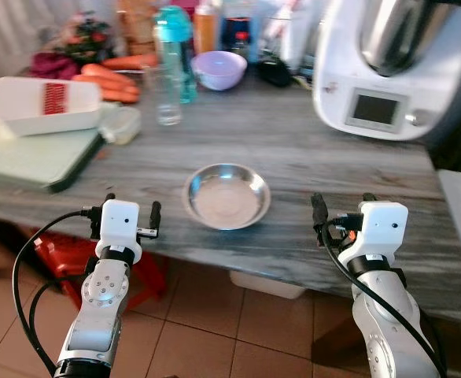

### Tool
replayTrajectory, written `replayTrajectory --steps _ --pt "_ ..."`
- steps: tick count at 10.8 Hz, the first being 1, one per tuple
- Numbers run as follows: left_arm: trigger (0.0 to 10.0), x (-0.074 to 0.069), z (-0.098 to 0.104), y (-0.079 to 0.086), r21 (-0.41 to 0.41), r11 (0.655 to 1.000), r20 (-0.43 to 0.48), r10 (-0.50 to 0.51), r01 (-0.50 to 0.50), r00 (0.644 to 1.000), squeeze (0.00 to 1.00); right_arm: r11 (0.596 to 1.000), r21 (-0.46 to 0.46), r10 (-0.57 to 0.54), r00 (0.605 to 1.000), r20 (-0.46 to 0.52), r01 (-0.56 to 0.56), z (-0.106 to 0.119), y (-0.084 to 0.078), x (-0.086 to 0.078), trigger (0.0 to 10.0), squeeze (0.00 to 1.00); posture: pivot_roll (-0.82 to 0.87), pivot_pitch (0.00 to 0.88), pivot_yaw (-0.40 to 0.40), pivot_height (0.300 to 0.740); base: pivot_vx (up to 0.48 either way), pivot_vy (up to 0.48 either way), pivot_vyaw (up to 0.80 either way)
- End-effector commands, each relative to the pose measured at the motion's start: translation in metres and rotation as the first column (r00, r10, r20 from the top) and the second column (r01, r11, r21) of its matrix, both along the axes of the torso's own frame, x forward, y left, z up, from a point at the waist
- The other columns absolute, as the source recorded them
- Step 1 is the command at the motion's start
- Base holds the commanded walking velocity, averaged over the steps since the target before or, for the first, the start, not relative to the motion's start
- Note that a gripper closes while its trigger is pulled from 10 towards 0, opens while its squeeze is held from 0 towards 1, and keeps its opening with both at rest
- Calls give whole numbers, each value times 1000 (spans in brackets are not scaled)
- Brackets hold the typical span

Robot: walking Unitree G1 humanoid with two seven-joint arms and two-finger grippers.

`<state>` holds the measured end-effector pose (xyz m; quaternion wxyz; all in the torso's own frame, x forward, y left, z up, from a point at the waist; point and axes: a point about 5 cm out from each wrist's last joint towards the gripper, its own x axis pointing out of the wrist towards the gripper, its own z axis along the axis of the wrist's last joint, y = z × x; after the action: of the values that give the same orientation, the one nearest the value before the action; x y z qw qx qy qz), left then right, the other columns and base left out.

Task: Setting the table

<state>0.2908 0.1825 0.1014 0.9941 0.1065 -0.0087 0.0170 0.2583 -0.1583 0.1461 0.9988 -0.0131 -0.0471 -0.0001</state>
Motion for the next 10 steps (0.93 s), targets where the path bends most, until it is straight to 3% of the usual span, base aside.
replayTrajectory --steps 1,10 --pt "10000 0 -2 0 8 1000 -9 -1 1 1000 0 1000 5 6 1000 -4 -6 1 1 1 10000 0 81 75 -18 740 0 0 0" --pt "10000 6 0 -4 12 1000 -5 -2 2 1000 0 1000 28 10 1000 -7 -10 1 2 5 10000 0 76 78 -16 740 -246 0 0"
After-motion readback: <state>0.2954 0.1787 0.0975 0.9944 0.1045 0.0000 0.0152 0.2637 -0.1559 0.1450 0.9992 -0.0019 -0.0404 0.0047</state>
